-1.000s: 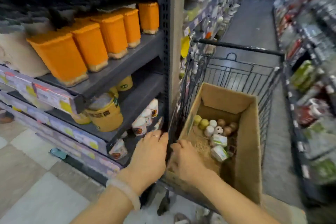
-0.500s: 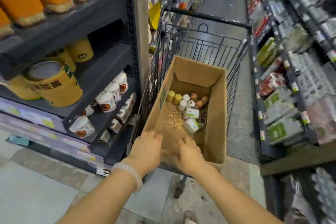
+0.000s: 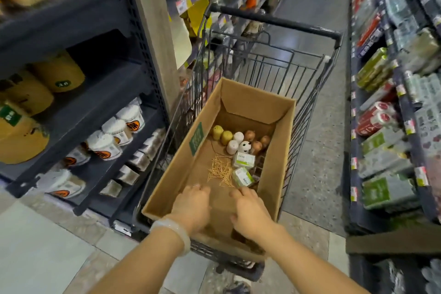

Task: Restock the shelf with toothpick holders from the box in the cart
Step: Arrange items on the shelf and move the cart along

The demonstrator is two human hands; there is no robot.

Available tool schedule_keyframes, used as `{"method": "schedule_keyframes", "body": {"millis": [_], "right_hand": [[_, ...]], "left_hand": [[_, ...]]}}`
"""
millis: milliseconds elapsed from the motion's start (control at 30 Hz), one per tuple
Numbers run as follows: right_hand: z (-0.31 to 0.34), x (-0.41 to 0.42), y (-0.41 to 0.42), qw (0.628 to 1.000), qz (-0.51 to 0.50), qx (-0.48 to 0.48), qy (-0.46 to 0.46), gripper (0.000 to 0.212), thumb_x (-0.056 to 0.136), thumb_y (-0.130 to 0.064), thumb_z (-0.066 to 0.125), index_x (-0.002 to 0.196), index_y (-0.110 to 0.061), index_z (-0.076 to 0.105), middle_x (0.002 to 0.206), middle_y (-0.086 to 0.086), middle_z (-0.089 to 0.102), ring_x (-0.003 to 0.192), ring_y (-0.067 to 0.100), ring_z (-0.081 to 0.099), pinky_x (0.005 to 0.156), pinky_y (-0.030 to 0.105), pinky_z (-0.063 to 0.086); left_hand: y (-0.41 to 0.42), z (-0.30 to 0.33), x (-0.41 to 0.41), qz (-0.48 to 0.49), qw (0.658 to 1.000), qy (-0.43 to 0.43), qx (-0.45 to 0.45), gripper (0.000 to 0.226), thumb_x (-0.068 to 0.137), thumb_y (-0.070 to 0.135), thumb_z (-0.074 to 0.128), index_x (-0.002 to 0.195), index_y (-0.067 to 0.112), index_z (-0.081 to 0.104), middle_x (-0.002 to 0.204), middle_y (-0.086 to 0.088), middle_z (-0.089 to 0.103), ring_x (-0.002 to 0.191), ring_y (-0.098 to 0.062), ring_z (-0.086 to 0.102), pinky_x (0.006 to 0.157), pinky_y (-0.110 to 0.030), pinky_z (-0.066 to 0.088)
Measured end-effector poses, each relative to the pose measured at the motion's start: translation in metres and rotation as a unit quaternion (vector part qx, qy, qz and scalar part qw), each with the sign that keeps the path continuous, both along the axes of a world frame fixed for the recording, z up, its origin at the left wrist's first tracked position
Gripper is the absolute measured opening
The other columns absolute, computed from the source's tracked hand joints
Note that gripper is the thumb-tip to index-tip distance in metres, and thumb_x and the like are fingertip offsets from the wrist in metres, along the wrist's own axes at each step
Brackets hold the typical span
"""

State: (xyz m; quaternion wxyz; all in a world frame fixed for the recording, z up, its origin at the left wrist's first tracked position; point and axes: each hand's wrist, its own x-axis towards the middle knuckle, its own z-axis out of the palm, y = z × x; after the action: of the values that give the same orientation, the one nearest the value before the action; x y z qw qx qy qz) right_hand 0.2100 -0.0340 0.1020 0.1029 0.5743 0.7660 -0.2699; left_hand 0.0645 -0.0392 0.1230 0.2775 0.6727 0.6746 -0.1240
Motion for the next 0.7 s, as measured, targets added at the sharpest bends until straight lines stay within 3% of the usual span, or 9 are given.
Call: {"method": "schedule_keyframes", "body": {"millis": [367, 567, 700], "right_hand": [[-0.039, 0.003, 0.054, 0.996, 0.069, -0.054, 0.006, 0.056, 0.087, -0.022, 0.06, 0.138, -0.01, 0.039, 0.137, 0.013, 0.039, 0.128, 0.034, 0.035, 0.106, 0.042, 0.034], [-0.074, 0.002, 0.087, 0.992, -0.038, -0.117, 0.018, 0.06, 0.087, -0.018, 0.06, 0.141, -0.011, 0.034, 0.141, 0.011, 0.037, 0.131, 0.03, 0.034, 0.107, 0.037, 0.032], [-0.11, -0.001, 0.11, 0.973, -0.159, -0.165, 0.03, 0.058, 0.089, -0.022, 0.058, 0.14, -0.011, 0.034, 0.141, 0.011, 0.037, 0.129, 0.03, 0.036, 0.105, 0.039, 0.036]], "left_hand": [[0.039, -0.034, 0.021, 0.054, 0.997, 0.019, -0.061, 0.044, 0.096, 0.026, 0.048, 0.138, 0.016, 0.038, 0.142, -0.005, 0.04, 0.132, -0.023, 0.036, 0.107, -0.036, 0.034], [0.079, -0.073, 0.015, 0.044, 0.993, 0.006, -0.108, 0.046, 0.096, 0.029, 0.049, 0.138, 0.015, 0.039, 0.141, -0.006, 0.041, 0.131, -0.023, 0.038, 0.107, -0.034, 0.035], [0.116, -0.112, 0.01, 0.036, 0.985, -0.014, -0.17, 0.041, 0.093, 0.017, 0.051, 0.134, 0.018, 0.043, 0.136, -0.005, 0.044, 0.123, -0.024, 0.046, 0.102, -0.036, 0.041]]}}
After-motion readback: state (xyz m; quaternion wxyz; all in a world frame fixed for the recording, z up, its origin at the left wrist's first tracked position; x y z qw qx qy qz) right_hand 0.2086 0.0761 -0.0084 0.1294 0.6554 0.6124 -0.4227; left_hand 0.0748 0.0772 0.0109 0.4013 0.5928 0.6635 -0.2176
